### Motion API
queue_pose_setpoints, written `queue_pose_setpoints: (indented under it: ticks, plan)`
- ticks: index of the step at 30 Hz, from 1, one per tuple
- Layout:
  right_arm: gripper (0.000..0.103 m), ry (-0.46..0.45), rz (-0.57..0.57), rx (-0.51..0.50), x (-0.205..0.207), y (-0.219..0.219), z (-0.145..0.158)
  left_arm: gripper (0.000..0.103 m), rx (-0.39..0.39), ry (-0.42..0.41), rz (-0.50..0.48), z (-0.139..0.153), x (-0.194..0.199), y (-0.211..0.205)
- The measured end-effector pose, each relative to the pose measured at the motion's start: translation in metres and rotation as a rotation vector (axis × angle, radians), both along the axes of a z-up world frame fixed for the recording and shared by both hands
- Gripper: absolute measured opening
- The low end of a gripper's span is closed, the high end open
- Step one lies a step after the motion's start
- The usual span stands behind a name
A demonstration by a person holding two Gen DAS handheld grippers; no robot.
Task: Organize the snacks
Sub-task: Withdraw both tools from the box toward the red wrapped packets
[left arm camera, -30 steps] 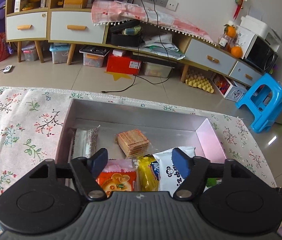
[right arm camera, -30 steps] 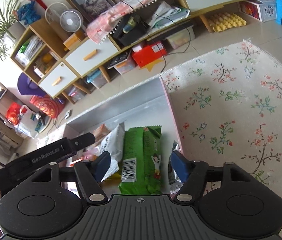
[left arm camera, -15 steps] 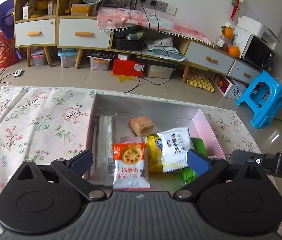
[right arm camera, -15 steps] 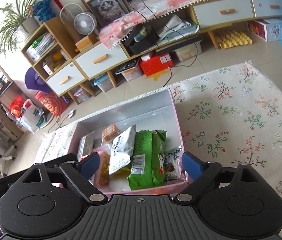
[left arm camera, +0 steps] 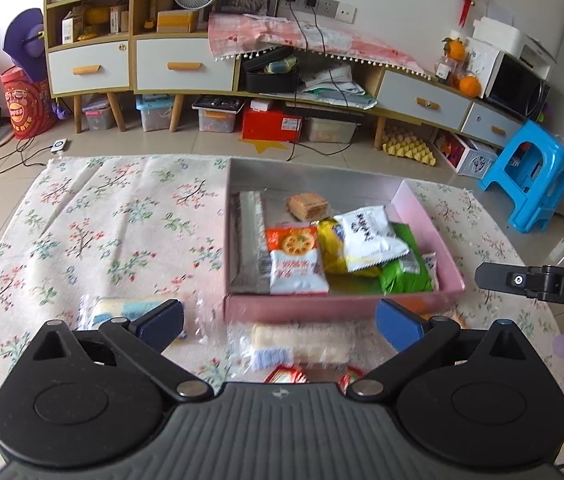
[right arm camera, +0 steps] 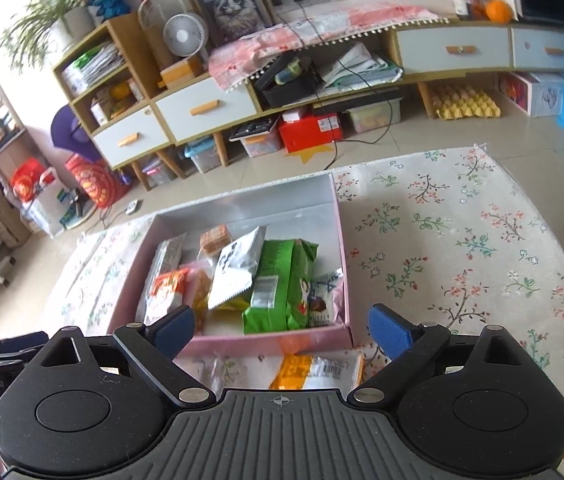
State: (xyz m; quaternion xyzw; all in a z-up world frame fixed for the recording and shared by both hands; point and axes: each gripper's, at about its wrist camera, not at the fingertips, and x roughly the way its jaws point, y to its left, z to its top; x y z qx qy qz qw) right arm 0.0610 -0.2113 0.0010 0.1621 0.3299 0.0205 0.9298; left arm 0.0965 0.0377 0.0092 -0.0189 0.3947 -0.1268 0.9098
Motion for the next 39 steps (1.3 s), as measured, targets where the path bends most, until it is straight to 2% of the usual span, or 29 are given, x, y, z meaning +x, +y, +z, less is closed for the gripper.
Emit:
queue_pose_setpoints:
  ticks: [5, 11, 26, 31, 39]
  plan:
    - [0.096, -0.016, 0.064, -0.105, -0.014, 0.018, -0.007, 0.103, 0.084, -0.016, -0.023, -0.006, -0.013, 0.014]
    - [0.096, -0.039, 0.159, -0.217, -0.026, 0.041, -0.023, 0.103, 0.127, -0.008, -0.006, -0.018, -0.024, 0.036]
    - [0.096, -0.073, 0.509, -0.403, -0.042, 0.115, -0.063, 0.103, 0.154, -0.001, -0.120, -0.040, -0.046, 0.059]
    - [0.096, -0.069, 0.520, -0.474, -0.036, 0.132, -0.074, 0.103, 0.152, 0.004, -0.133, -0.042, -0.045, 0.056]
    - [0.096, -0.050, 0.456, -0.467, -0.020, 0.123, -0.077, 0.103, 0.152, -0.004, -0.165, -0.042, -0.047, 0.045]
